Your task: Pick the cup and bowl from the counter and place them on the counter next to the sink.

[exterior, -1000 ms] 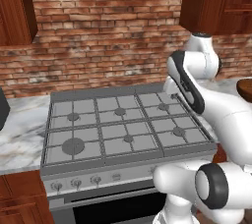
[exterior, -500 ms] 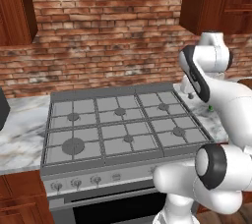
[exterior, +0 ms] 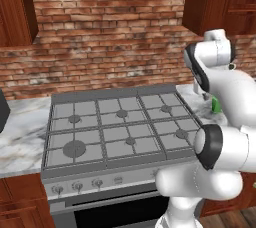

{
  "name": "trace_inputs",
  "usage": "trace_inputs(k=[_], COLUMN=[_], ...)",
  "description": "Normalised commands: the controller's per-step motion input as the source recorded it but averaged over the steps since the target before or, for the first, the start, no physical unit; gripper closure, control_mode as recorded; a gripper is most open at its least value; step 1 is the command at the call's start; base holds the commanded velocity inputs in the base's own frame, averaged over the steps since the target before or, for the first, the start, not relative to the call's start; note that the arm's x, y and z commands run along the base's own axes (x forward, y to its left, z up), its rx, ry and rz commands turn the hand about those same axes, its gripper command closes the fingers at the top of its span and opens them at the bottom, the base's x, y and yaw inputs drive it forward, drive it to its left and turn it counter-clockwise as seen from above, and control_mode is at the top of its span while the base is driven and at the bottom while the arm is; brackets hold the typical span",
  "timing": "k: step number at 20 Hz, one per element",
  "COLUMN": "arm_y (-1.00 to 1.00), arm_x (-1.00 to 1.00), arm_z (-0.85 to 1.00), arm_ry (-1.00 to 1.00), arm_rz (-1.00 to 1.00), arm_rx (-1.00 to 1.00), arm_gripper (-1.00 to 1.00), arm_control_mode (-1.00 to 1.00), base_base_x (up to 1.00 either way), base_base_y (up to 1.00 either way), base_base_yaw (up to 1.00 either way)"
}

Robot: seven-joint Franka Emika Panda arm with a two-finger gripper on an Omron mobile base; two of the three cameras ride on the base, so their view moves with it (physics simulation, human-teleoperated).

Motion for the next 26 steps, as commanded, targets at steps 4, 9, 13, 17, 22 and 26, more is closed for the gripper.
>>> trace_inputs(k=[4,9,13,17,22,26], arm_y=[-0.36,-0.44,-0.45,-0.12,-0.1,-0.02], arm_x=[0.0,0.0,0.0,0.12,0.04,0.0], arm_z=[0.0,0.0,0.0,0.0,-0.01,-0.02], arm_ry=[0.16,0.18,0.16,0.08,0.0,-0.1], arm_rz=[0.0,0.0,0.0,0.02,0.0,0.0], arm_rx=[-0.08,-0.09,-0.04,0.01,0.11,0.11], arm_gripper=[-1.0,-1.0,-1.0,-1.0,-1.0,-1.0], arm_control_mode=[-1.0,-1.0,-1.0,-1.0,-1.0,-1.0], base_base_x=[0.0,0.0,0.0,0.0,0.0,0.0], base_base_y=[0.0,0.0,0.0,0.0,0.0,0.0], base_base_yaw=[0.0,0.0,0.0,0.0,0.0,0.0])
